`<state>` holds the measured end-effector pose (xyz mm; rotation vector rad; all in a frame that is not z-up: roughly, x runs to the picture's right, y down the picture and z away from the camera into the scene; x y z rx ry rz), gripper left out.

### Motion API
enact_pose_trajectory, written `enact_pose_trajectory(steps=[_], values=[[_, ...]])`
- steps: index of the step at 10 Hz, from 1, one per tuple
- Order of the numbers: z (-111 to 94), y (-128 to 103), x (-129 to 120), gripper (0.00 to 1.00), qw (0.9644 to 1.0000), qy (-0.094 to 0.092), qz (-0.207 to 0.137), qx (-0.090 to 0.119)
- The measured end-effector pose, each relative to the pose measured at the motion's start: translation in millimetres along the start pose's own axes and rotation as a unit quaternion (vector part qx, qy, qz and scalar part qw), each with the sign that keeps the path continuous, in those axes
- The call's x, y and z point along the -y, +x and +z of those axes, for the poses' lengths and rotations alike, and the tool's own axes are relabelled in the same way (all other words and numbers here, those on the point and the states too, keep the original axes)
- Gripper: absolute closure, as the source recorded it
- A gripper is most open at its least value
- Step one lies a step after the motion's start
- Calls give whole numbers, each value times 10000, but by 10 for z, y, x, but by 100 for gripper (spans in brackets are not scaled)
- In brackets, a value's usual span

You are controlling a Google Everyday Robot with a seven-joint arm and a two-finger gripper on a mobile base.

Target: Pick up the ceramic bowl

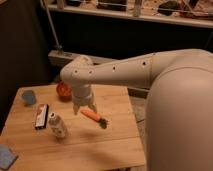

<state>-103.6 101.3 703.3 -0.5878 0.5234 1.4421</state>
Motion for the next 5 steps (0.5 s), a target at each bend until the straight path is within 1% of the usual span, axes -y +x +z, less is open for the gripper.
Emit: enact_pose_trajectory(steps=[2,4,5], values=[[-16,-15,-6,35,10000,-4,-1,39],[-52,-86,-60,35,9998,-38,-51,202],[-63,-101,-83,35,9997,-50,-72,242]])
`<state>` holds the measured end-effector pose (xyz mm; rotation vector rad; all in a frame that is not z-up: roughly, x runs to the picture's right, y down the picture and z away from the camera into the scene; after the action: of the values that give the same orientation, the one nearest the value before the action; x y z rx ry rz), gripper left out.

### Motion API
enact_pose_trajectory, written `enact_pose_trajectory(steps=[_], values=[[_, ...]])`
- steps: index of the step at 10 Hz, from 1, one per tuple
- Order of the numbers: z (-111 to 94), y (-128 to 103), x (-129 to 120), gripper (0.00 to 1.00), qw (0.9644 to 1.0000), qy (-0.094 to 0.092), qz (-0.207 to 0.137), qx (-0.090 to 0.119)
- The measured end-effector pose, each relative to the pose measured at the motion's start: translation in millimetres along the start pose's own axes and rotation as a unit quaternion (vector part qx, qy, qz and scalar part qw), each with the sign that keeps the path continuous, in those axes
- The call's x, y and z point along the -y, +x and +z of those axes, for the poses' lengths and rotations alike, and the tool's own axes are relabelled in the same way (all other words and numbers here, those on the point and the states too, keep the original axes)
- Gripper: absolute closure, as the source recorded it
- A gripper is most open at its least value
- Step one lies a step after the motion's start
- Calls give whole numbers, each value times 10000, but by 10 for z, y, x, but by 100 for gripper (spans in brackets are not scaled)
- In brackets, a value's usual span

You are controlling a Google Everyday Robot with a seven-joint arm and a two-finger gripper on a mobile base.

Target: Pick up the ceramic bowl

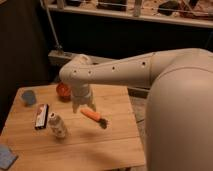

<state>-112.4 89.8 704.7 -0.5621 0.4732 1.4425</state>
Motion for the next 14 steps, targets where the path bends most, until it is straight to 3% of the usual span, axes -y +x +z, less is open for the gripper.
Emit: enact_pose_trajectory(steps=[7,14], values=[[-210,-370,-105,35,9988,96,-209,437],[-609,-1170,-280,35,9934,149,-369,1072]])
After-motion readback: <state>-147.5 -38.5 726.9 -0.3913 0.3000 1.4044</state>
